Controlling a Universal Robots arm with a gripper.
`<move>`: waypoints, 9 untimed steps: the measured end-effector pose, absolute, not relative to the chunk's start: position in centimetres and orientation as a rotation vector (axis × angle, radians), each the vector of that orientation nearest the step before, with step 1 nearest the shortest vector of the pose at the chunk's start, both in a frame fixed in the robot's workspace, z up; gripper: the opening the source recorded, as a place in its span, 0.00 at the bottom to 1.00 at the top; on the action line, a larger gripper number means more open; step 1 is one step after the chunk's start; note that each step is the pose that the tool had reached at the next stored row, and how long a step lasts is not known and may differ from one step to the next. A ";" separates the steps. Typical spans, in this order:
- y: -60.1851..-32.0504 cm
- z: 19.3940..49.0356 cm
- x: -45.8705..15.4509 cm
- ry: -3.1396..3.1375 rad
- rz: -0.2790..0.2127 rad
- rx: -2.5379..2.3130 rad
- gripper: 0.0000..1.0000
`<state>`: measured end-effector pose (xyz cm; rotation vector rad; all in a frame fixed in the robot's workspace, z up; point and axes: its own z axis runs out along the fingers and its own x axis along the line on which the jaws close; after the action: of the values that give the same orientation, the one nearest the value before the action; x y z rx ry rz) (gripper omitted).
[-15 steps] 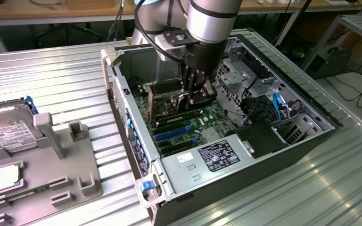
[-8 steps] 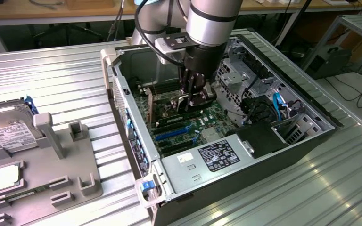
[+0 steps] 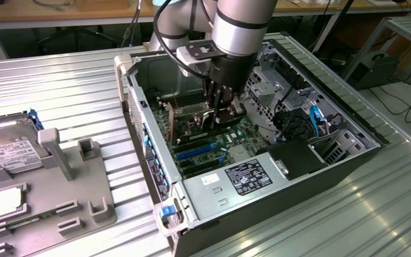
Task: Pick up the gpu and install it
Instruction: 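Insert the gpu into the slot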
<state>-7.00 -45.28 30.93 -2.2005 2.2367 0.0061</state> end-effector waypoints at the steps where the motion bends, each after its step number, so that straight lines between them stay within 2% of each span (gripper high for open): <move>1: -45.3 30.8 -7.0 2.237 0.006 -2.201 0.28; 9: -45.4 29.8 -7.1 2.237 0.006 -2.201 0.28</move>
<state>-7.07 -45.37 29.79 -2.2006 2.2366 0.0061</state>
